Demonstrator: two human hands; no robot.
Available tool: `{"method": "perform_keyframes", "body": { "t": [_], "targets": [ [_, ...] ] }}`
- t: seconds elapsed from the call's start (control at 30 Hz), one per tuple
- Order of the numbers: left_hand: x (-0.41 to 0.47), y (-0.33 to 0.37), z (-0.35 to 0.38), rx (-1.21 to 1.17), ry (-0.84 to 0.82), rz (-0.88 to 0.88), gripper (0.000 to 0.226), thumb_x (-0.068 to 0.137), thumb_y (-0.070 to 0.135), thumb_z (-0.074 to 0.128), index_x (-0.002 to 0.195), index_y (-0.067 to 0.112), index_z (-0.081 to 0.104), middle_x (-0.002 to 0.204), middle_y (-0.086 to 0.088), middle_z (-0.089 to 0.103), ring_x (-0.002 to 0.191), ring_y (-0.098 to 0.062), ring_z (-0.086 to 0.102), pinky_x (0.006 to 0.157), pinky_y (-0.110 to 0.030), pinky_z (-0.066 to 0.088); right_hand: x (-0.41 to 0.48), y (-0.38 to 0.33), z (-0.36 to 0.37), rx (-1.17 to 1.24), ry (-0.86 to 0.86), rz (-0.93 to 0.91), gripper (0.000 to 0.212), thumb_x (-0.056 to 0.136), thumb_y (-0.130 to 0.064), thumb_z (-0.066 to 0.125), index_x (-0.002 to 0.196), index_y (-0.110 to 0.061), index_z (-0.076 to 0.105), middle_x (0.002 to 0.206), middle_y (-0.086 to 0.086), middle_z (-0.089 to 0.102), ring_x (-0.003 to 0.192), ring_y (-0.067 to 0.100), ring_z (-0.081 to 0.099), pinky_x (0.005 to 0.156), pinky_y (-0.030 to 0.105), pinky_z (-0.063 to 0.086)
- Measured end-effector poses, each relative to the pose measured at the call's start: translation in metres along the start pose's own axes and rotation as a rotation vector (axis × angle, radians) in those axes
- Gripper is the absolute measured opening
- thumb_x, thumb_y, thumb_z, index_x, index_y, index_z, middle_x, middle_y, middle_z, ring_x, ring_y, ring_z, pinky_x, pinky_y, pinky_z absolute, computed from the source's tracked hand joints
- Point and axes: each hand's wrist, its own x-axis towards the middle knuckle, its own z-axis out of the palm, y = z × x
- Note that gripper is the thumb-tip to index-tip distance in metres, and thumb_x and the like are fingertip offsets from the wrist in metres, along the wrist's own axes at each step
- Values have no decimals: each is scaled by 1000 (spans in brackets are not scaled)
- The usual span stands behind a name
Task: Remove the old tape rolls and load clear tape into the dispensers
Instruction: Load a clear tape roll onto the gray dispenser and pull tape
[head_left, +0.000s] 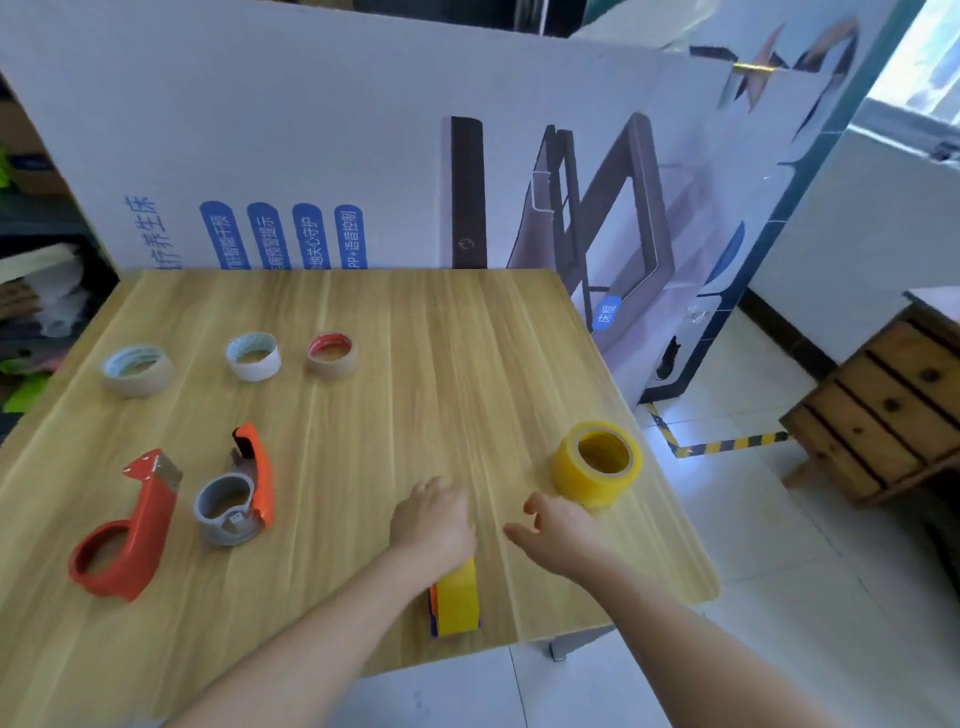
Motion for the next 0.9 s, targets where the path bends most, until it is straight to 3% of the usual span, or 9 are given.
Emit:
{"method": "perform_keyframes", "body": {
  "t": [0.27, 0.43, 0.67, 0.77, 0.9],
  "targets": [
    [48, 71, -3, 192, 14, 235, 36, 92, 26, 50, 125, 13, 50, 129, -10, 50, 125, -28, 44, 95, -37, 42, 21, 56, -47, -185, 77, 21, 44, 93, -48, 51, 120, -15, 58, 120, 7, 57, 113, 26, 54, 88, 37, 48],
    [93, 115, 2, 223, 15, 210, 41, 94, 37, 49, 127, 13, 51, 131, -9, 50, 127, -28, 42, 98, -40, 39, 60, 94, -68, -156, 148, 21, 39, 92, -45, 50, 116, -15, 58, 121, 8, 56, 113, 28, 52, 88, 36, 47],
    [147, 151, 18, 220, -19, 127, 43, 95, 41, 48, 126, 12, 49, 131, -7, 52, 125, -27, 45, 94, -40, 40, 113, 132, -80, -156, 134, -9, 42, 94, -40, 50, 128, -16, 48, 128, 9, 51, 120, 27, 47, 95, 36, 44],
    [160, 157, 27, 177, -40, 58, 41, 94, 39, 51, 126, 14, 47, 129, -6, 54, 122, -26, 48, 90, -39, 43, 128, 142, -75, -167, 64, -22, 41, 94, -40, 52, 126, -15, 46, 122, 8, 56, 114, 26, 53, 85, 34, 45],
    [171, 163, 32, 148, -52, -16, 29, 94, 25, 51, 120, 14, 48, 121, -7, 58, 113, -28, 55, 79, -36, 44, 141, 149, -71, -133, -8, -3, 23, 95, -32, 49, 108, -13, 46, 105, 7, 62, 94, 28, 60, 63, 33, 39]
  ]
}}
